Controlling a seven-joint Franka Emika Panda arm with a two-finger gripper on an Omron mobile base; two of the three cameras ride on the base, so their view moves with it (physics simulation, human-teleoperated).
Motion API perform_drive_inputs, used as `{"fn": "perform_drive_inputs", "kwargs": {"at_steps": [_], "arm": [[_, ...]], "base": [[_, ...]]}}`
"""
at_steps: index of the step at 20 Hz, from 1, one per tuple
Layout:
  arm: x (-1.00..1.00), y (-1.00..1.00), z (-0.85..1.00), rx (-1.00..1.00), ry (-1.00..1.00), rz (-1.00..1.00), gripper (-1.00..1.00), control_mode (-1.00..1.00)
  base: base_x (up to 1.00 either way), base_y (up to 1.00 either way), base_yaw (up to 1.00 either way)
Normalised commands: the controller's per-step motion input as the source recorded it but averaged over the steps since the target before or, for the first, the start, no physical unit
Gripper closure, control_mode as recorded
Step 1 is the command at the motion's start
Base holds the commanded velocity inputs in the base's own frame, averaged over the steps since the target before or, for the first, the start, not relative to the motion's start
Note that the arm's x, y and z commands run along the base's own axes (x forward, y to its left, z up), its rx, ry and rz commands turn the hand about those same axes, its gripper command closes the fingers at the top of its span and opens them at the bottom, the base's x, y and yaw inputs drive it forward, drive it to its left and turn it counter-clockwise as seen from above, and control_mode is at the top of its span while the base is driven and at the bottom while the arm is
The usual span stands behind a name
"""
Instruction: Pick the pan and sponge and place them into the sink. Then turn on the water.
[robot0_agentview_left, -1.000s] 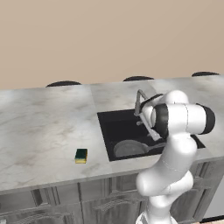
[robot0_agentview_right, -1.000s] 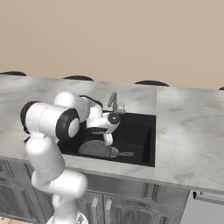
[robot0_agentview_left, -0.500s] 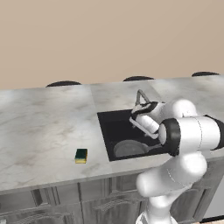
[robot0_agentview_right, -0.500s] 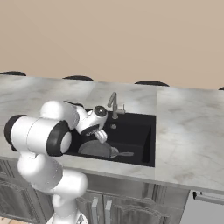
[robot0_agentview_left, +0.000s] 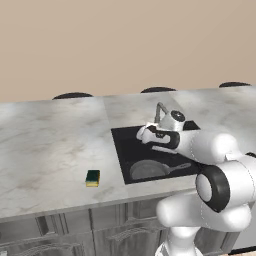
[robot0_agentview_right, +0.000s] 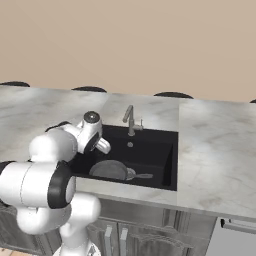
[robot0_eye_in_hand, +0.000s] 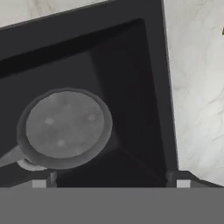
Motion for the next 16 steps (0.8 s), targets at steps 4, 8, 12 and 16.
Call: {"fn": "perform_drive_inputs", "kwargs": {"at_steps": [4, 8, 12, 16], "arm": [[0.0, 0.29, 0.6, -0.07, 0.0, 0.13, -1.0, -1.0], [-0.08, 0.38, 0.24, -0.04, 0.0, 0.16, -1.0, -1.0], [-0.27, 0.39, 0.28, -0.02, 0.0, 0.17, -1.0, -1.0], [-0.31, 0.42, 0.18, -0.01, 0.0, 0.18, -1.0, -1.0]], "base": [[0.0, 0.0, 0.0], [0.0, 0.0, 0.0], [0.0, 0.0, 0.0], [0.0, 0.0, 0.0]]}}
